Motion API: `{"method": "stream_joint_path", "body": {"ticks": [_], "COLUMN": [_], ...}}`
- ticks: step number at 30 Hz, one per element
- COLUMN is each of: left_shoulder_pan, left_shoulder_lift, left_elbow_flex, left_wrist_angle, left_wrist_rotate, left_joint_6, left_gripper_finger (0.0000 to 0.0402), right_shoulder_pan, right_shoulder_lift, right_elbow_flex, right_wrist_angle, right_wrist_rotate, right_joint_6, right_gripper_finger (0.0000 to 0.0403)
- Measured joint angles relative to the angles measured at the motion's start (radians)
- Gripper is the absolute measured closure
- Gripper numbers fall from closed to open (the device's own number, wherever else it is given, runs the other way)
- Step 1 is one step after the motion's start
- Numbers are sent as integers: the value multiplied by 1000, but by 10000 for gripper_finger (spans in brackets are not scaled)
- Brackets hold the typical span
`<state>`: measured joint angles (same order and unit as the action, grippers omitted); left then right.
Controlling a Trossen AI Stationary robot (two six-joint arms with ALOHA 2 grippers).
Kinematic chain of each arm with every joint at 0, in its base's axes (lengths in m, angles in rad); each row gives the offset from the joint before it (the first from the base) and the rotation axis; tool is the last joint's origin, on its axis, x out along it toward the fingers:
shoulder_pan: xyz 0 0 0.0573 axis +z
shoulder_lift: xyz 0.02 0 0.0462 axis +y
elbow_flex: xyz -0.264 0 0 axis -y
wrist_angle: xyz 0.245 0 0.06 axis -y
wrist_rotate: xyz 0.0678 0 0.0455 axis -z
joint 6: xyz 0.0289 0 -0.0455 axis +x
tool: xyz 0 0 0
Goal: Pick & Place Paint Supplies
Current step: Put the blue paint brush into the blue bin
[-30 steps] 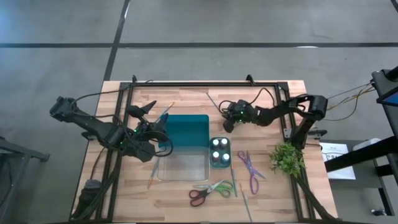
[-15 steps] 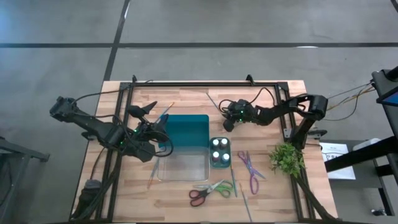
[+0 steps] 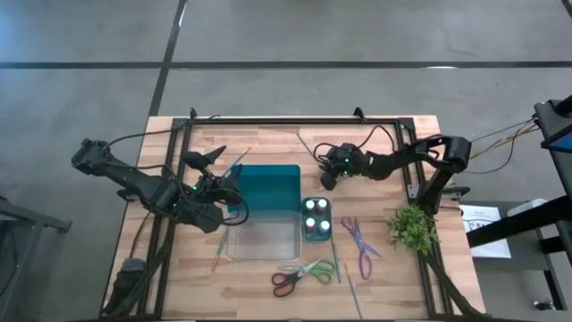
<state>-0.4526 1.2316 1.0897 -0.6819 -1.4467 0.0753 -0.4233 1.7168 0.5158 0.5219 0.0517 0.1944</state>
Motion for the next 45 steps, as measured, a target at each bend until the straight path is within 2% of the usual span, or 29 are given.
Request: {"method": "stream_joint_path", "body": {"ticks": [4, 12, 18, 21, 24, 27, 33, 40, 45], "left_shoulder_pan": [0, 0, 0, 0, 0, 0, -1, -1, -1], "left_shoulder_lift": [0, 0, 0, 0, 0, 0, 0, 0, 0], "left_elbow_flex": [0, 0, 0, 0, 0, 0, 0, 0, 0], "left_wrist_angle": [0, 0, -3, -4, -5, -5, -4, -4, -4], "left_wrist_rotate": [0, 2, 19, 26, 26, 26, 26, 41, 52], "left_joint_6": [2, 2, 2, 2, 2, 2, 1, -1, -1], "left_gripper_finger": [48, 48, 48, 48, 48, 48, 48, 48, 48], "right_shoulder_pan": [-4, -7, -25, -29, -30, -29, -14, 2, 10], "right_shoulder_lift": [18, 141, 151, 146, 146, 145, 97, -52, -150], "right_elbow_flex": [21, 102, 100, 101, 100, 99, 86, 20, -35], "right_wrist_angle": [-22, -21, -30, -42, -46, -49, -76, -152, -130], "right_wrist_rotate": [0, -2, -25, -28, -26, -19, -10, 29, 60], "right_joint_6": [-10, 12, 30, 37, 36, 37, 18, 6, 16], "right_gripper_finger": [320, 320, 322, 340, 382, 392, 394, 395, 395]}}
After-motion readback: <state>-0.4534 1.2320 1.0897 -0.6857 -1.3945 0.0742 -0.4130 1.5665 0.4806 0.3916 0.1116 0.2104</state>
